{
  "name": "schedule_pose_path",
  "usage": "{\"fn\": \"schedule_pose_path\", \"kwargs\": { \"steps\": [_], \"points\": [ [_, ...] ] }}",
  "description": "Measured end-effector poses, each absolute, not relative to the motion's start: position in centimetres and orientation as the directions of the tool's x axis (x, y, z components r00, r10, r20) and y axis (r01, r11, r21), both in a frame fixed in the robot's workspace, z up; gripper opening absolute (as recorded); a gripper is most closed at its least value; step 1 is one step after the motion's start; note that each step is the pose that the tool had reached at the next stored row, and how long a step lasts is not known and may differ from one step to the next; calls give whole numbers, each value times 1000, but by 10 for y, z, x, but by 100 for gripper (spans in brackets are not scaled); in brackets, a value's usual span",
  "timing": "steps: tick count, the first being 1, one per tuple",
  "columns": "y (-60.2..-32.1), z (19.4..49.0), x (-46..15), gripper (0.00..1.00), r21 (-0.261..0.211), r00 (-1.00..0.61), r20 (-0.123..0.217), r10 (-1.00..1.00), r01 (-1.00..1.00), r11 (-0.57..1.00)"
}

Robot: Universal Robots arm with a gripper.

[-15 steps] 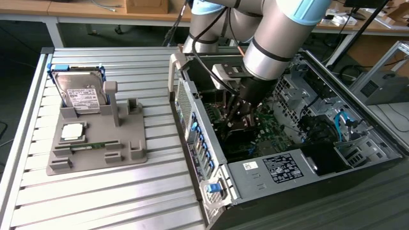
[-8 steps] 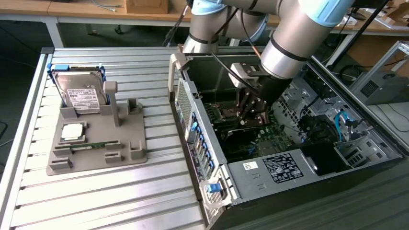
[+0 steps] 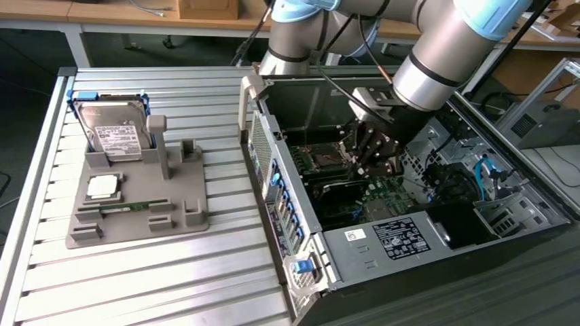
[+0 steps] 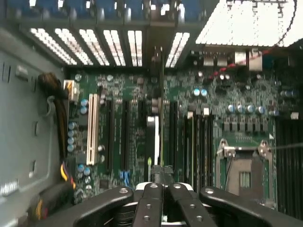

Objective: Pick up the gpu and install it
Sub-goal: 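Press down on the gpu until it lock into place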

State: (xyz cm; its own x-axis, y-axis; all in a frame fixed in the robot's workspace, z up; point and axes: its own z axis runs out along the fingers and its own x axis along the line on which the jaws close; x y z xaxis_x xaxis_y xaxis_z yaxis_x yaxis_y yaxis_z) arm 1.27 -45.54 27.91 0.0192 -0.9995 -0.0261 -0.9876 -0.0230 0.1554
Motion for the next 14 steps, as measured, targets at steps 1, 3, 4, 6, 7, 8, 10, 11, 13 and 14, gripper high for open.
{"fn": "schedule_pose_path", "kwargs": {
  "steps": [1, 3, 4, 6, 7, 8, 10, 11, 13, 14],
  "points": [
    [-455, 279, 17, 10, 159, 19, -26, -999, -987, -23],
    [-455, 279, 26, 10, 166, 19, -26, -999, -986, -23],
    [-455, 279, 31, 10, 169, 19, -26, -999, -985, -23],
    [-455, 279, 38, 10, 173, 19, -26, -999, -985, -23],
    [-455, 279, 41, 10, 174, 19, -26, -999, -984, -23],
    [-455, 279, 43, 10, 175, 19, -26, -999, -984, -23],
    [-455, 279, 44, 10, 175, 19, -26, -999, -984, -23],
    [-455, 279, 44, 10, 175, 19, -26, -999, -984, -23],
    [-455, 279, 44, 10, 175, 19, -26, -999, -984, -23],
    [-455, 279, 44, 10, 175, 19, -26, -999, -984, -23]
  ]
}}
